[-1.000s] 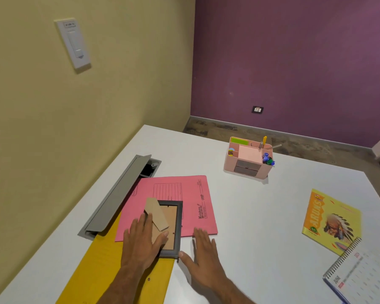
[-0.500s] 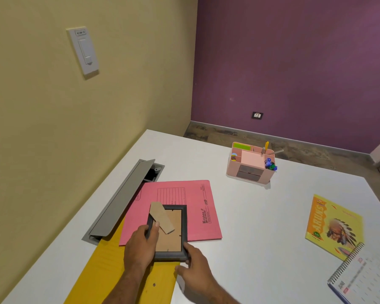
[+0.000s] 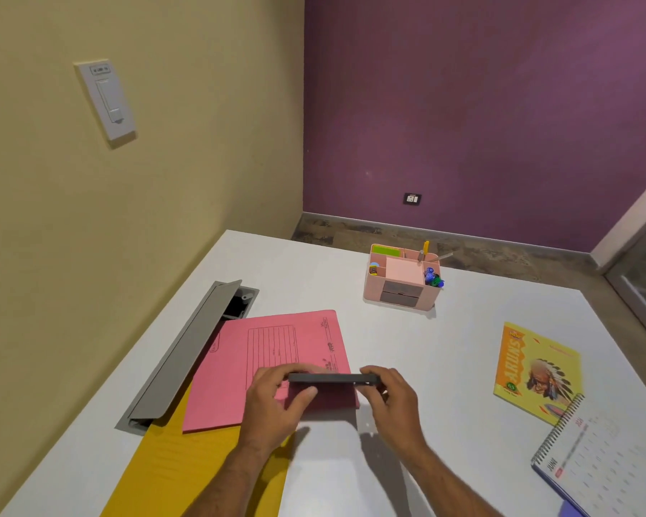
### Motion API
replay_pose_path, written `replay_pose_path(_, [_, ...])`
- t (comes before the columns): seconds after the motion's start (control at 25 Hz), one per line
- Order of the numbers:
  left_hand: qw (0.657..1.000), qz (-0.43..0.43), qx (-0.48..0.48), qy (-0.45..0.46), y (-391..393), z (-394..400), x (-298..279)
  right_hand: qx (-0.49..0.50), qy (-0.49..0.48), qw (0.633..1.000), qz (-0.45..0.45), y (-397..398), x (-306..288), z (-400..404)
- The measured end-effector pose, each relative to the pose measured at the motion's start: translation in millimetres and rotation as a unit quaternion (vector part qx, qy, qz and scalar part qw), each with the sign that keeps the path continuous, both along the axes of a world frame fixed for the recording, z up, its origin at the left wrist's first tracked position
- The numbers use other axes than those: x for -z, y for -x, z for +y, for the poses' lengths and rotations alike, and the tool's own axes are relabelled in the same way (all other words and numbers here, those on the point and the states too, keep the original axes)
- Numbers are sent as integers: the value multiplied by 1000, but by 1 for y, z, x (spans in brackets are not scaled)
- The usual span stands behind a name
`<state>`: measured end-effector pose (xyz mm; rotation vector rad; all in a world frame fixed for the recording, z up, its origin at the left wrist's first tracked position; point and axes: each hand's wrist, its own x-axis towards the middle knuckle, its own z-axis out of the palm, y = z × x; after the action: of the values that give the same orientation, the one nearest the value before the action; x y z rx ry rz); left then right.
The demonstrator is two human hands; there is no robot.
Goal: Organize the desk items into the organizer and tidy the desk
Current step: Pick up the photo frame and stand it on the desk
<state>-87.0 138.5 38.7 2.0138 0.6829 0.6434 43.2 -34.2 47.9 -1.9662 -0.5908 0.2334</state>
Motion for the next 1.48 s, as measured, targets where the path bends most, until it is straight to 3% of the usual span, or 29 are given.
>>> replay_pose_path(0.08, [1000,-5,7,13,-19,-12,-12,5,-11,1000,5,-14,-8,-16])
replay_pose_path(0.28, [970,-65,56,227,-58,-53,-27,46,-20,997,51,-40,-19,-53])
replay_pose_path(0.4, [945,-84,53,310,-73,-79,-27,66,-26,987,142,-42,-19,-75])
replay_pose_path(0.52, [927,-89,35,362,-87,-98,-29,16,-48,956,290,-37,-8,-96])
replay_pose_path(0.68, [918,-87,37,386,-94,-113,-34,0,-52,933,356,-33,5,-115])
replay_pose_path(1.04, [928,-74,47,362,-100,-124,-33,27,-138,909,392,-31,15,-133])
replay_pose_path(1.28, [934,-29,97,343,-124,-139,-25,99,-181,890,406,-40,22,-158])
replay_pose_path(1.48, [974,69,112,182,-170,-152,-4,175,-209,892,360,-82,14,-202])
